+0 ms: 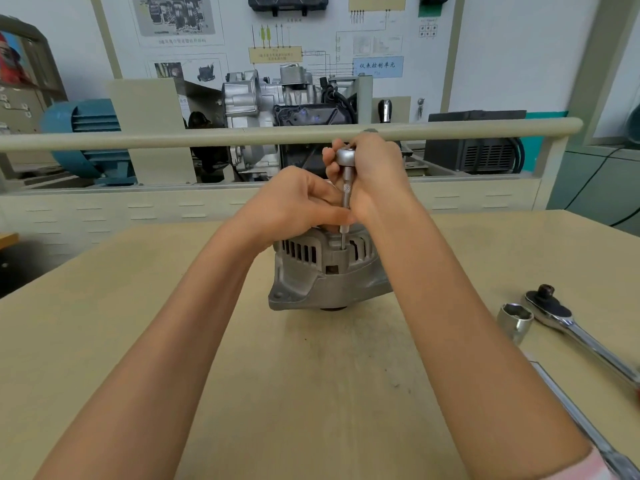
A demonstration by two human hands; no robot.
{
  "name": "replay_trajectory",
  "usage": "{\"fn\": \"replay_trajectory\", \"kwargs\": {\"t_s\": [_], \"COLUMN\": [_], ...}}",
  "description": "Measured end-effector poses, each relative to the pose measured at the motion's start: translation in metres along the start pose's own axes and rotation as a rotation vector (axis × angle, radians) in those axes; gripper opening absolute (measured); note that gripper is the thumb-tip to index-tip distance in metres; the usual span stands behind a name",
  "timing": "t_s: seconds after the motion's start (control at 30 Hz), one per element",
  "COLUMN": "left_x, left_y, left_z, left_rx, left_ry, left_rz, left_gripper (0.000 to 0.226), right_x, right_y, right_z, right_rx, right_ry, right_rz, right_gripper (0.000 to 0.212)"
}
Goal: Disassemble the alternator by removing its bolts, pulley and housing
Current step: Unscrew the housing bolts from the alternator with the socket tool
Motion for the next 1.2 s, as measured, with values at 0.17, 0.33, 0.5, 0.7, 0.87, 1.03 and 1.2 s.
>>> {"fn": "replay_trajectory", "kwargs": {"t_s": [0.17, 0.33, 0.5, 0.7, 0.87, 1.03, 1.2], "left_x": [0.0, 0.002, 0.002, 0.004, 0.0, 0.002, 0.004], "left_y": [0.0, 0.0, -0.003, 0.0, -0.002, 0.0, 0.001], "left_z": [-0.007, -0.003, 0.003, -0.002, -0.006, -0.004, 0.0], "left_rx": [-0.186, -0.089, -0.017, -0.016, -0.15, -0.097, -0.012], "left_ry": [0.12, -0.025, -0.125, -0.056, 0.044, -0.017, -0.061], "left_rz": [-0.008, 0.016, 0.053, 0.092, 0.067, 0.114, 0.134], "left_gripper": [0.005, 0.012, 0.005, 0.013, 0.008, 0.008, 0.018], "right_x": [0.005, 0.004, 0.003, -0.002, -0.002, -0.005, -0.006], "right_y": [0.002, -0.007, -0.008, -0.006, 0.004, 0.001, -0.006], "right_z": [0.001, 0.002, 0.002, 0.003, 0.0, 0.002, 0.007], "right_rx": [-0.246, 0.016, 0.176, 0.07, -0.076, 0.175, 0.271], "right_ry": [0.217, -0.001, -0.35, -0.073, 0.237, 0.061, -0.346], "right_rz": [0.117, -0.106, -0.216, -0.159, 0.03, -0.022, -0.143], "right_gripper": [0.038, 0.024, 0.036, 0.02, 0.013, 0.015, 0.032]}}
Point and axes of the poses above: each hand's wrist, its own x-axis away from the middle knuckle, its own z-axis out of the back of the hand, y = z × x, the point moved 3 cm from there along -x, towards the middle knuckle, and after that the axes turned 15 degrees about y, right-handed, at the moved point
